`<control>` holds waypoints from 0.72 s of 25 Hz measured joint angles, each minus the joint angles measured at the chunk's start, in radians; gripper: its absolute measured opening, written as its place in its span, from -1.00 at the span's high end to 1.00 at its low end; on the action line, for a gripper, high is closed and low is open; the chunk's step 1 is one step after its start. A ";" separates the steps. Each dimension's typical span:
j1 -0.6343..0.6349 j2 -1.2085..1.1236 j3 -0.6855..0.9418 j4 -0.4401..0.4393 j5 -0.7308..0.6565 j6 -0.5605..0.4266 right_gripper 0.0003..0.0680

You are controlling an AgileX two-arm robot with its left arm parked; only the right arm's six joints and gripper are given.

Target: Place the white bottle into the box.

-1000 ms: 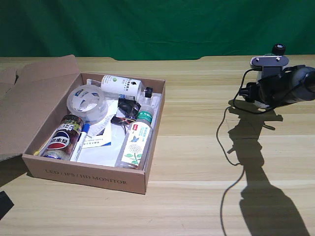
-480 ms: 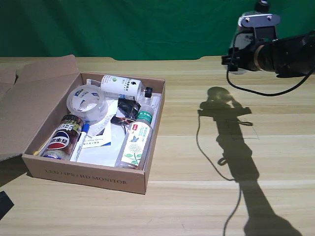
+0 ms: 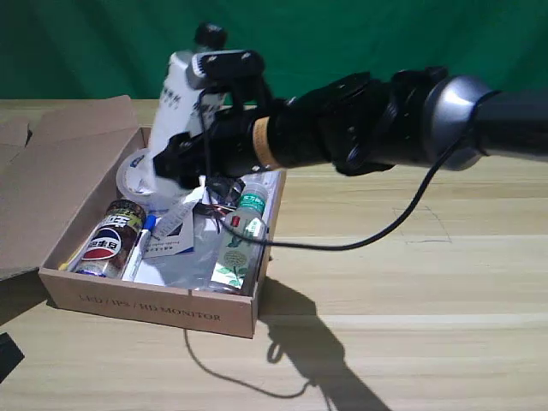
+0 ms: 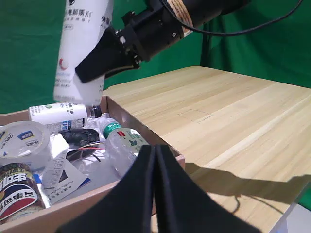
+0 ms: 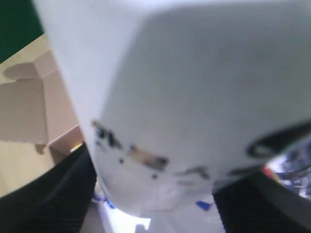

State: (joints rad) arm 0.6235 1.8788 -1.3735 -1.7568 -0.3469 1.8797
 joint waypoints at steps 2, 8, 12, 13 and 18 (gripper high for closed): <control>0.055 0.040 0.000 0.000 0.000 0.025 -0.55; 0.089 0.156 0.001 -0.005 -0.007 0.094 -0.55; 0.089 0.155 0.002 -0.009 -0.030 0.042 -0.55; 0.089 0.150 0.002 -0.009 -0.030 0.033 -0.55; 0.089 0.102 0.002 -0.009 -0.010 0.023 -0.93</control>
State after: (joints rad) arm 0.7124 1.9810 -1.3716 -1.7654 -0.3572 1.9023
